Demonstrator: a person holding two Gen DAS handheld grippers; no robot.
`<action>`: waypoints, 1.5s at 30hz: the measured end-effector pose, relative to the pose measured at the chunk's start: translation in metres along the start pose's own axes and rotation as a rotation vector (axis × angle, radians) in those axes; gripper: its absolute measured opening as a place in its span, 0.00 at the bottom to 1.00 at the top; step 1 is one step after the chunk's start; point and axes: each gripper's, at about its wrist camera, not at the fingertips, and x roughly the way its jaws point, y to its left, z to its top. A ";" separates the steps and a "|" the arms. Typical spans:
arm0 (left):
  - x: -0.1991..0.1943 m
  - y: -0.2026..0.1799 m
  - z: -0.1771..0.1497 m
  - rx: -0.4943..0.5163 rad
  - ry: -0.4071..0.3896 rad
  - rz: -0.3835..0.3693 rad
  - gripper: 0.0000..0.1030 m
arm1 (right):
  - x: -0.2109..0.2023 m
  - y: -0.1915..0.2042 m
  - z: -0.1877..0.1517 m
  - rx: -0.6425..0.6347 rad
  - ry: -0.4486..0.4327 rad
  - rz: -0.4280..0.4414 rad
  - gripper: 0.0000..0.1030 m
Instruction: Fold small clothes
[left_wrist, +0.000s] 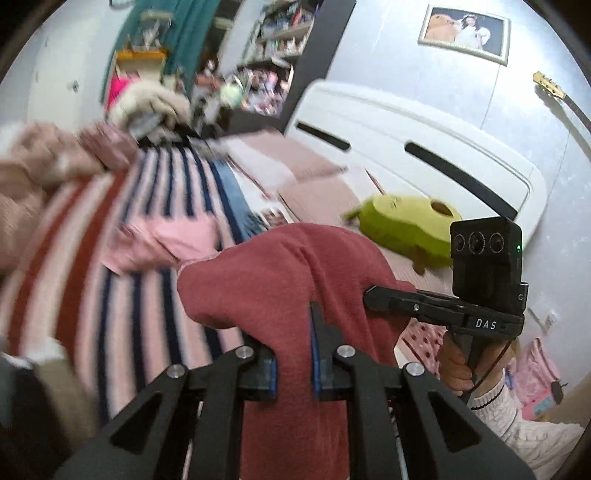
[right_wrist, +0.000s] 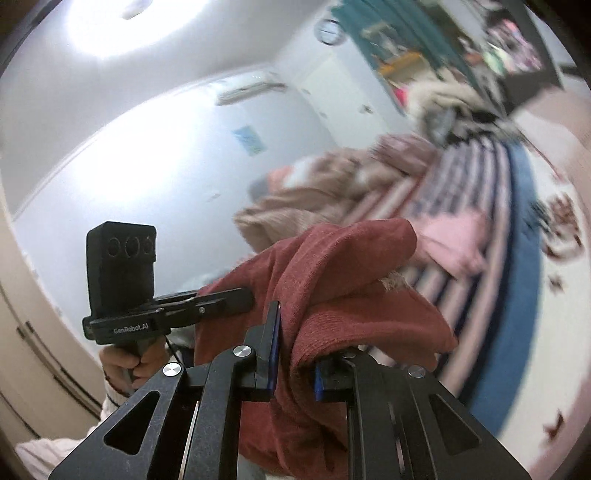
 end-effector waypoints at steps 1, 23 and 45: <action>-0.015 0.003 0.005 0.008 -0.013 0.022 0.10 | 0.009 0.016 0.009 -0.028 -0.008 0.019 0.08; -0.266 0.229 -0.009 -0.272 -0.059 0.473 0.11 | 0.279 0.245 0.057 -0.231 0.204 0.273 0.08; -0.208 0.350 -0.071 -0.414 0.037 0.450 0.25 | 0.389 0.232 0.025 -0.568 0.182 0.114 0.11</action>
